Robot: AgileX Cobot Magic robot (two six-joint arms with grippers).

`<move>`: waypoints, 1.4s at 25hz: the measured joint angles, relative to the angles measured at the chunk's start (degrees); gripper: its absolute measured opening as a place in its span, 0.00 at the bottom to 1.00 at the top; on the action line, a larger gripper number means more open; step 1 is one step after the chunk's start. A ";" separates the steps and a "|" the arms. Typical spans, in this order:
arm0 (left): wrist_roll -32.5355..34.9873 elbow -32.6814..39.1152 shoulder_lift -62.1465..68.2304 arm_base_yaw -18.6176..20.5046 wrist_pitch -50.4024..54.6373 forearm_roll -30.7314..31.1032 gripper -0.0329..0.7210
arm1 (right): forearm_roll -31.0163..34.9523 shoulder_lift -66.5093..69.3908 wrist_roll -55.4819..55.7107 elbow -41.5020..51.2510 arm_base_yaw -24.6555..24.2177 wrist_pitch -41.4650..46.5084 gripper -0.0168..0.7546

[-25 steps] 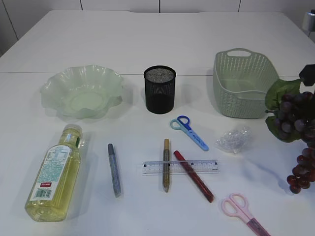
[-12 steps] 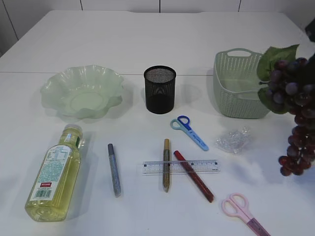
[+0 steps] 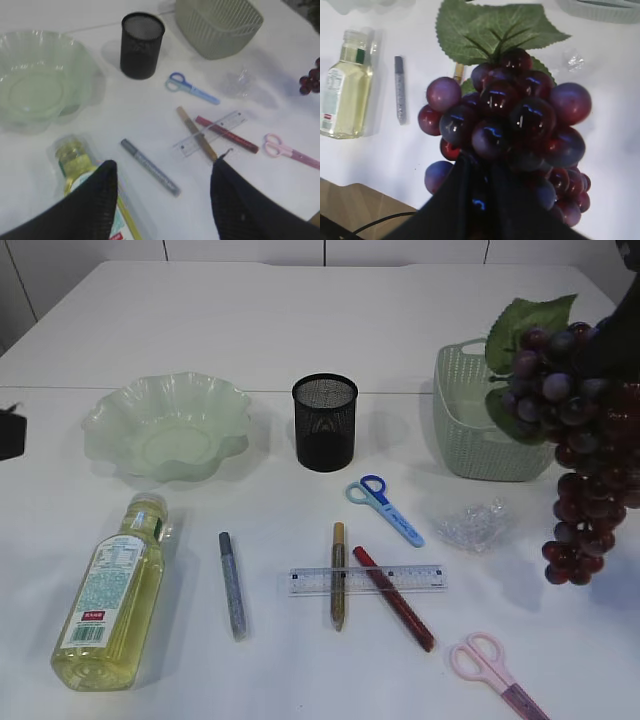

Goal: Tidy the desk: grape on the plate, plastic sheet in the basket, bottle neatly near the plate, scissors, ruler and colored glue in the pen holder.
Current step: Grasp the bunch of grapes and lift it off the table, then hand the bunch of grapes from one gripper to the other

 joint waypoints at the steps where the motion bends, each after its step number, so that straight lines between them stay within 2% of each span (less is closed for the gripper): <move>1: 2.94 0.00 0.68 0.00 -0.55 -3.23 0.62 | 1.11 0.00 -0.82 0.00 0.00 0.00 0.13; 10: 27.84 0.03 11.41 0.00 -1.72 -26.17 0.62 | 10.84 -1.03 -11.23 -3.03 0.00 0.15 0.13; 17: 46.16 0.03 20.05 0.00 2.73 -43.10 0.62 | 20.09 -1.08 -20.61 -3.88 0.00 0.15 0.13; 23: 57.26 0.03 27.04 -3.05 5.31 -52.47 0.63 | 29.15 -1.08 -28.37 -3.88 0.00 0.04 0.13; 28: 63.72 0.03 33.24 -7.75 5.57 -57.67 0.65 | 30.94 -1.08 -30.94 -3.88 0.00 -0.64 0.13; 35: 66.31 -5.26 39.26 -13.25 8.07 -58.39 0.84 | 33.36 -1.08 -32.37 -3.88 0.00 -1.07 0.13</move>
